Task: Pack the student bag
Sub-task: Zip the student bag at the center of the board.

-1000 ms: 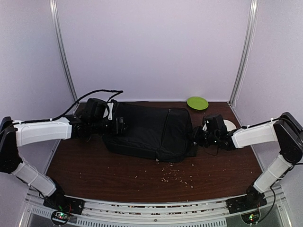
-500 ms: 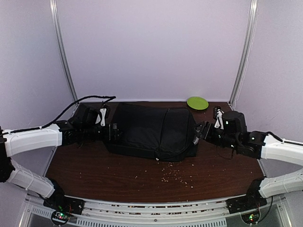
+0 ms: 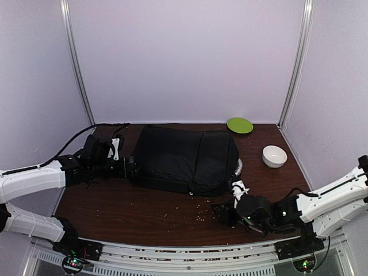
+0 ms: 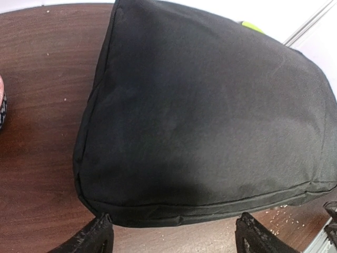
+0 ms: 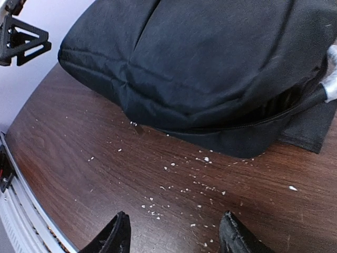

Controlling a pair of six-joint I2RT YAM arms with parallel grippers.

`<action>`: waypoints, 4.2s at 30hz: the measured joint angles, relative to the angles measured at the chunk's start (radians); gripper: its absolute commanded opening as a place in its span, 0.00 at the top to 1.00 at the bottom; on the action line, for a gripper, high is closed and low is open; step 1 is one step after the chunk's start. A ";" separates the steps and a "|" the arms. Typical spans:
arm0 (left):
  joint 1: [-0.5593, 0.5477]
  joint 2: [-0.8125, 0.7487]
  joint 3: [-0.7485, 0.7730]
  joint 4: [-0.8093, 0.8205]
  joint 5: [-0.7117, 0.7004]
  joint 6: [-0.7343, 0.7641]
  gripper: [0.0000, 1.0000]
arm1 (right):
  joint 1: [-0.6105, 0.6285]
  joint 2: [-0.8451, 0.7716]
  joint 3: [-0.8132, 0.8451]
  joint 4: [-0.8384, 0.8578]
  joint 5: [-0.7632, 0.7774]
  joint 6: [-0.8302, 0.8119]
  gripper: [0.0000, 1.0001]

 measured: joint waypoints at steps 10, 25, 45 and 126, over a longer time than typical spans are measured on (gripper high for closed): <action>0.000 -0.014 -0.042 0.000 0.000 -0.016 0.18 | 0.024 0.422 0.257 0.171 0.060 -0.006 0.46; 0.000 -0.038 -0.060 0.009 0.000 -0.014 0.18 | -0.058 0.591 0.431 0.029 0.055 0.149 0.59; 0.000 -0.060 -0.072 0.021 -0.002 -0.003 0.18 | -0.104 0.647 0.473 0.006 0.030 0.174 0.75; 0.000 0.043 -0.074 0.060 -0.004 0.016 0.17 | -0.122 0.645 0.315 0.384 0.010 -0.089 0.88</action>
